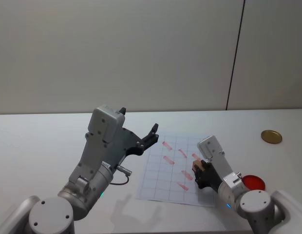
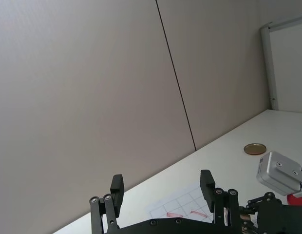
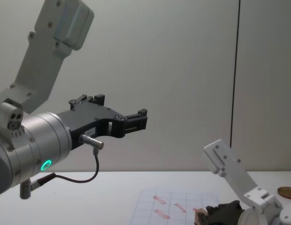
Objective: Use the one hand to pick up the stamp and affix it onto the A4 paper.
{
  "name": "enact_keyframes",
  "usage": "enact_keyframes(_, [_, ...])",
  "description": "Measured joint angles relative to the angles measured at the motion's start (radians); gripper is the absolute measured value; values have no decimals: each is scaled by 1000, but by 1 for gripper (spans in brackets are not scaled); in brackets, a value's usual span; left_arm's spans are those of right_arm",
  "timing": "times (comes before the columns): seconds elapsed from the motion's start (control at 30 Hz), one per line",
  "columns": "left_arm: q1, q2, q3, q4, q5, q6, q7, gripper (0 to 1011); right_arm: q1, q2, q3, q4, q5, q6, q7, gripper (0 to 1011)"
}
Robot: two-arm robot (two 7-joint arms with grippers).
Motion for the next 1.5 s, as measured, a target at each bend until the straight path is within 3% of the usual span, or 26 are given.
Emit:
enact_keyframes(0.47, [0,0,0,0,0,0,0,993,-6,0,-10,-2,-19,0,2,197])
enact_keyframes(0.83, [0,0,0,0,0,0,0,993,-16,3,-6,-23,-10,0,2,198])
enact_keyframes(1.27, [0,0,0,0,0,0,0,993,-65,25,21,-150,53,2,-9,197])
enact_keyframes(1.5, [0,0,0,0,0,0,0,993,-92,39,38,-259,89,-1,-16,195])
